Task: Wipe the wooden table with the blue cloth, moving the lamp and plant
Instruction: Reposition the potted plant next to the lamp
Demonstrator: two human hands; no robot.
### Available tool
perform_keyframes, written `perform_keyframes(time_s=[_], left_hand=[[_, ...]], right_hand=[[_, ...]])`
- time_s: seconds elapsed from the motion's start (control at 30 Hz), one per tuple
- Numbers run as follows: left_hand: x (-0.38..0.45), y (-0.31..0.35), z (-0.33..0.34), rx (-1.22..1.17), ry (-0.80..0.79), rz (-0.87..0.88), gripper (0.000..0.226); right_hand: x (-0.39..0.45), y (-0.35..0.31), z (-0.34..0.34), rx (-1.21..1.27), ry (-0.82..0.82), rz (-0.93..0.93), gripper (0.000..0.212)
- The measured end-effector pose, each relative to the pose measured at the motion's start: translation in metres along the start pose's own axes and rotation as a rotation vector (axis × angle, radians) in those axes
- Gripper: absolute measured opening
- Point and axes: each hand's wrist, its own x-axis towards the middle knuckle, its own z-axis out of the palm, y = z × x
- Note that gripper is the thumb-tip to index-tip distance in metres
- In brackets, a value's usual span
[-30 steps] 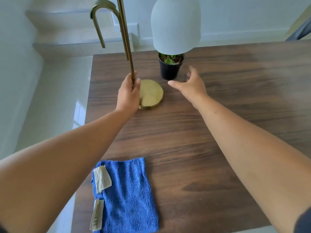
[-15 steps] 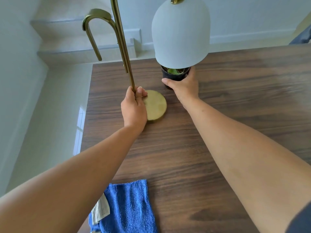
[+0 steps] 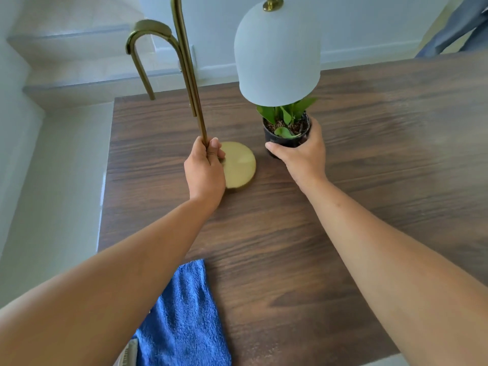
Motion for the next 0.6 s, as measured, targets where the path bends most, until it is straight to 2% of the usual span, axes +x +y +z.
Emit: perform_keyframes(time_s=[0.27, 0.6], left_hand=[[-0.046, 0.003, 0.02, -0.022, 0.009, -0.019, 0.025], [-0.056, 0.006, 0.021, 0.002, 0.063, -0.016, 0.025]], right_hand=[[-0.03, 0.017, -0.055, 0.011, 0.031, 0.022, 0.088], [-0.041, 0.024, -0.071, 0.018, -0.005, -0.004, 0.088]])
